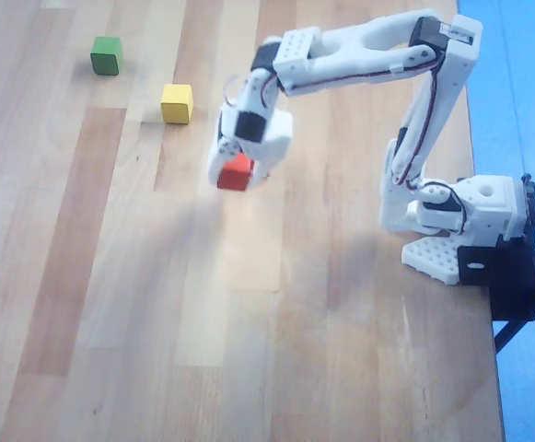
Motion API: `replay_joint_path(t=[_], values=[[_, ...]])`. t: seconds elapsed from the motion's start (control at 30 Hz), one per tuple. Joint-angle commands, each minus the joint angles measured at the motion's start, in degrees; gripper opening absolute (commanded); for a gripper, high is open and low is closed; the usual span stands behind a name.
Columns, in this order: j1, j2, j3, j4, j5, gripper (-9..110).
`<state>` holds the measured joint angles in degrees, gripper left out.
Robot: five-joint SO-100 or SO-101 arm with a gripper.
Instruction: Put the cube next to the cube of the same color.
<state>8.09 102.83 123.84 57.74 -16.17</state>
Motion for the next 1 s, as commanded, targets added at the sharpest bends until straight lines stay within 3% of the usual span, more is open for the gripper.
replay_joint_path(t=[0.0, 0.2, 0.33, 0.57, 0.97], values=[[1.1, 1.4, -14.9, 10.3, -1.9, 0], [1.2, 0.7, -35.0, 27.2, -2.9, 0], [4.2, -1.2, -42.5, 33.4, -10.3, 0], [21.9, -7.3, -43.8, 28.9, -15.4, 0], [24.4, -16.0, -31.6, 17.0, -14.8, 0]])
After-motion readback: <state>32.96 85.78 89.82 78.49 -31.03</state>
